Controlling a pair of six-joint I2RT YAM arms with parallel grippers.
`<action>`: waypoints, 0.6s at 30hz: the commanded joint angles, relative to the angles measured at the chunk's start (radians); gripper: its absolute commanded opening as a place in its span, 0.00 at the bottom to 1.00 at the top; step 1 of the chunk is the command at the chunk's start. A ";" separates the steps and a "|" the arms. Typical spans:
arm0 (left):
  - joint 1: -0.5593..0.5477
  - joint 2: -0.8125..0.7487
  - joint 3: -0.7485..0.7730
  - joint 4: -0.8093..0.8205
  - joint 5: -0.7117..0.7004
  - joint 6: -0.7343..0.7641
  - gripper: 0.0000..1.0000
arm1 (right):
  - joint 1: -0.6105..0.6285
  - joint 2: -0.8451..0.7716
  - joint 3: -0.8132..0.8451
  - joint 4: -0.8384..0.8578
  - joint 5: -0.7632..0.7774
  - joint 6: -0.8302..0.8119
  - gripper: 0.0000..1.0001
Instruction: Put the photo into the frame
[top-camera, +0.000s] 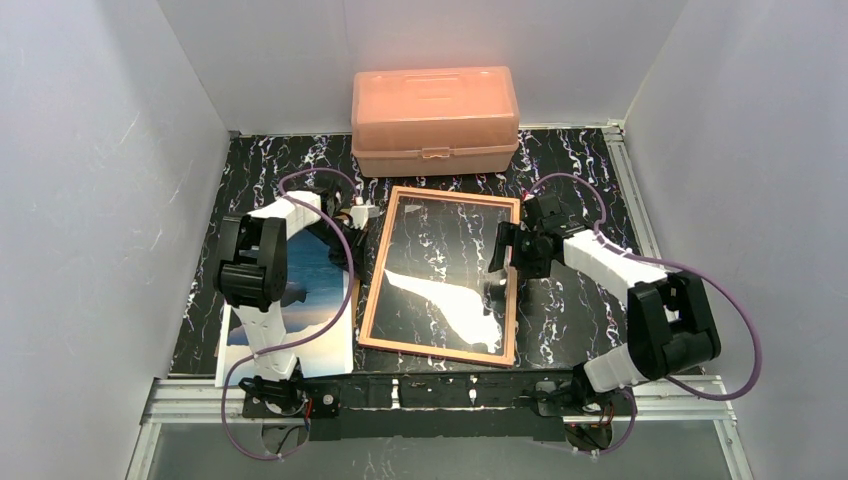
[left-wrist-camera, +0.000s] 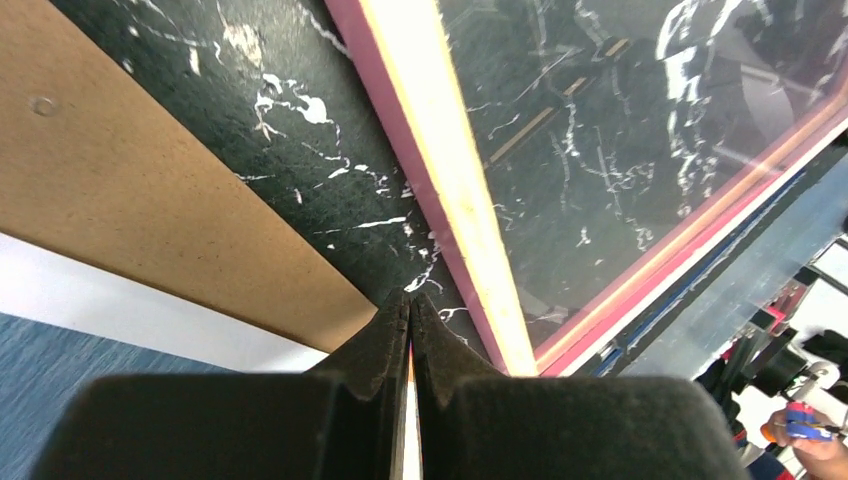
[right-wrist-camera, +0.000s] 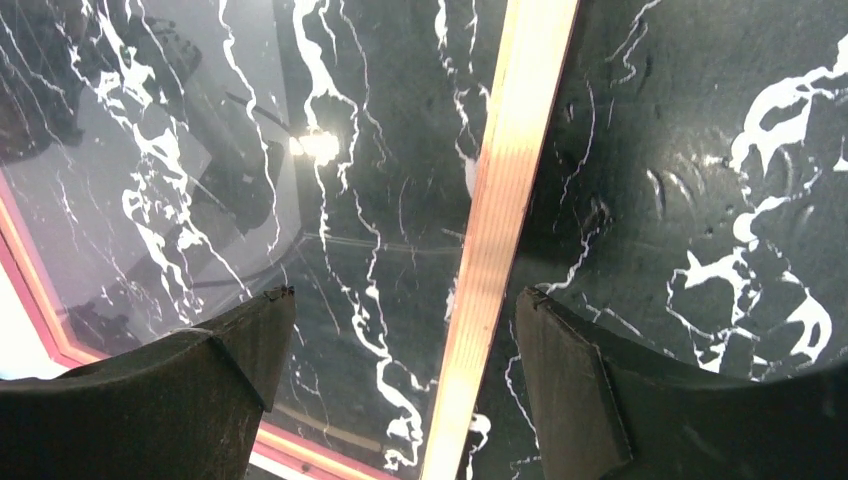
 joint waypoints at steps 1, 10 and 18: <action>-0.012 -0.034 -0.051 0.007 -0.022 0.054 0.00 | -0.017 0.041 0.010 0.105 -0.034 0.025 0.89; -0.064 -0.044 -0.105 0.055 -0.010 0.035 0.00 | -0.049 0.094 0.027 0.141 -0.073 0.019 0.89; -0.089 -0.056 -0.136 0.065 0.001 0.022 0.00 | -0.104 0.148 0.036 0.170 -0.137 0.001 0.88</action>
